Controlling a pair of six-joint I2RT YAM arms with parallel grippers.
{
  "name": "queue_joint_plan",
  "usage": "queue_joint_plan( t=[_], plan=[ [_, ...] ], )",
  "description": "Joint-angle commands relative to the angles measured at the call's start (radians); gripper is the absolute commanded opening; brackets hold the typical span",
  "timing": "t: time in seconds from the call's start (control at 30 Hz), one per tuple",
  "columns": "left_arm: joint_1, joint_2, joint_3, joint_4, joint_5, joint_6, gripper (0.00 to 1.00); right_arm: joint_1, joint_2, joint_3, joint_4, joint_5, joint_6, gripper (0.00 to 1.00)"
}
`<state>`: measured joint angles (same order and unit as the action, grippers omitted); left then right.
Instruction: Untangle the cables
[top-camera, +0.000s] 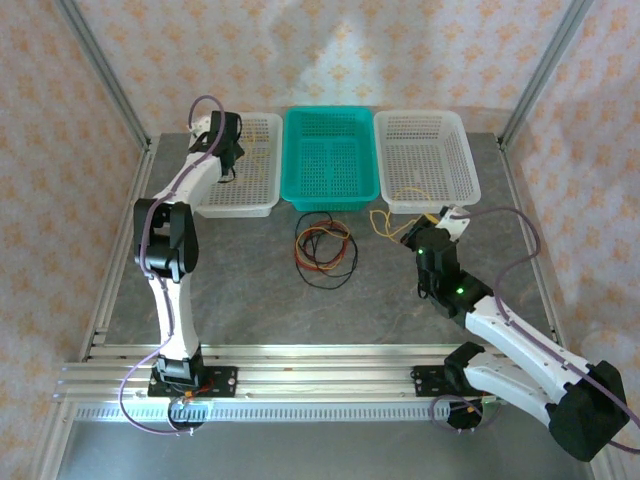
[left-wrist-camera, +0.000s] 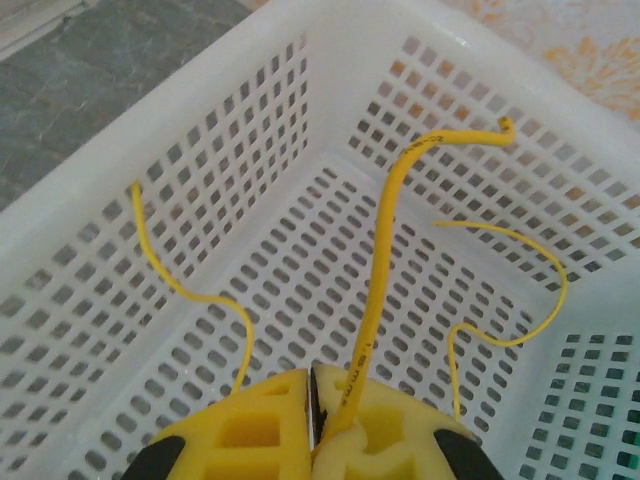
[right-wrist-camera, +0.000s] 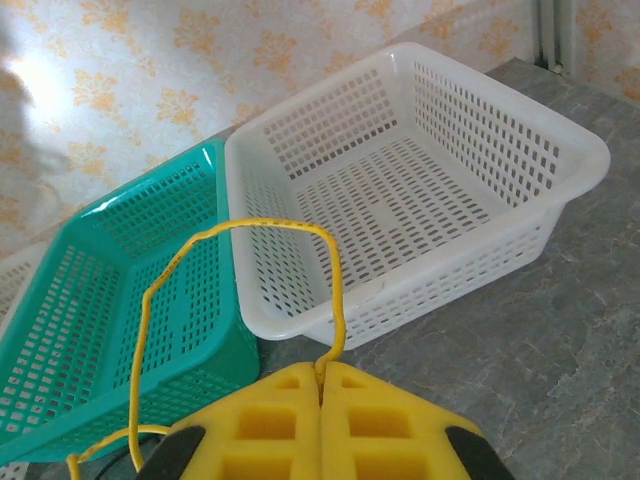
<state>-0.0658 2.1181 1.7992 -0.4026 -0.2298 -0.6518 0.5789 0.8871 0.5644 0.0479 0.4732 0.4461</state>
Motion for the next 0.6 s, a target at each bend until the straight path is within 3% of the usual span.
queue_joint_plan(
  t=[0.0, 0.03, 0.17, 0.27, 0.47, 0.57],
  plan=[
    [-0.013, 0.020, 0.017, -0.075, -0.051, -0.075, 0.00, -0.005, -0.017, 0.013, -0.040, 0.049, 0.023, 0.00],
    [-0.013, 0.027, 0.017, -0.076, -0.047, -0.082, 0.00, -0.005, -0.017, 0.016, -0.044, 0.048, 0.021, 0.00],
    [-0.018, 0.032, 0.021, -0.073, -0.043, -0.083, 0.30, -0.005, -0.024, 0.029, -0.062, 0.043, 0.010, 0.00],
    [-0.023, 0.011, 0.015, -0.073, -0.052, -0.071, 0.47, -0.005, -0.038, 0.028, -0.064, 0.023, -0.005, 0.00],
    [-0.034, -0.101, -0.064, -0.035, -0.045, -0.027, 0.65, -0.005, -0.060, 0.031, -0.055, -0.040, -0.055, 0.00],
    [-0.055, -0.202, -0.169, 0.050, 0.020, 0.031, 0.72, -0.005, -0.072, 0.034, -0.028, -0.110, -0.110, 0.00]
  ],
)
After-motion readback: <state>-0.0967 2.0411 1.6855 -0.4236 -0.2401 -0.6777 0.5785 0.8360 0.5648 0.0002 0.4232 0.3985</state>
